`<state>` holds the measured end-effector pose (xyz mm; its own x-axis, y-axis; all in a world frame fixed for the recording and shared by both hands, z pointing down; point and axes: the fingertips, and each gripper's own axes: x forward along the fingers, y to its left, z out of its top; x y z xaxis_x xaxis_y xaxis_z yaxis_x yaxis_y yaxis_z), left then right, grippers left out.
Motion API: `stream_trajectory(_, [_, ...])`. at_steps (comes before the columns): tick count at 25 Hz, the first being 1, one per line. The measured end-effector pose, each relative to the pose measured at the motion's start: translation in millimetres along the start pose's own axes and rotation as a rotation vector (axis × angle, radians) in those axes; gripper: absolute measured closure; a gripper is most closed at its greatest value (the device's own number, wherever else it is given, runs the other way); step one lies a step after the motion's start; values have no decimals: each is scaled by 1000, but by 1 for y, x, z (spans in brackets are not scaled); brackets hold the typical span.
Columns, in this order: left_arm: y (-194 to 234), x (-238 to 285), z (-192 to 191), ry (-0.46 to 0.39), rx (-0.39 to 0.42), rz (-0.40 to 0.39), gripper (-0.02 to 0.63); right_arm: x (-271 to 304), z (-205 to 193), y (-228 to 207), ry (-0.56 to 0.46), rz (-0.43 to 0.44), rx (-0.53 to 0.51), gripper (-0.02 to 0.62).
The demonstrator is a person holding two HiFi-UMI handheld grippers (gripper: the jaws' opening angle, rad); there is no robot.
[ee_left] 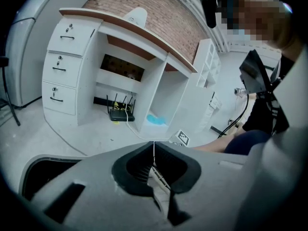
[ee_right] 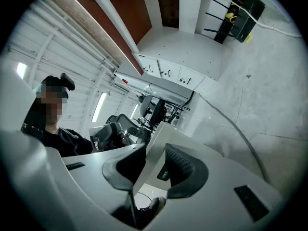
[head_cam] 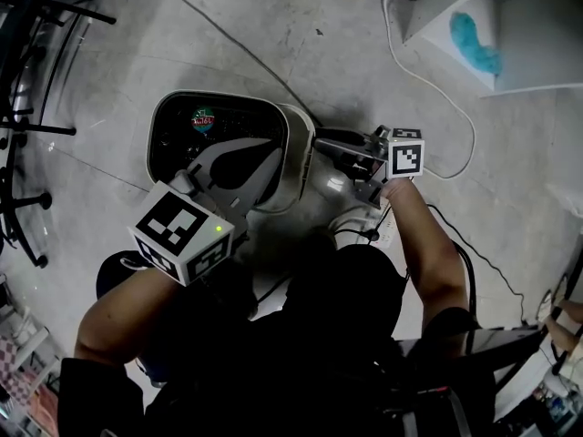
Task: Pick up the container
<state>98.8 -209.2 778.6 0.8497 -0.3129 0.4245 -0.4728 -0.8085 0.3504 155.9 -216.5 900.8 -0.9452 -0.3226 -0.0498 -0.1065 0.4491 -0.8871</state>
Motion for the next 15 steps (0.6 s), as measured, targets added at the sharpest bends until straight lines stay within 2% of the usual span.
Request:
stream_trajectory(4, [0, -1, -8, 15, -20, -13, 595, 0, -6, 0, -11, 13, 36, 485])
stream_trajectory(9, [-12, 3, -22, 62, -2, -61, 595, 2, 9, 13, -126, 98, 113, 491])
stream_trajectory(15, [-17, 4, -21, 60, 9, -67, 595, 6, 20, 35, -131, 123, 58, 505])
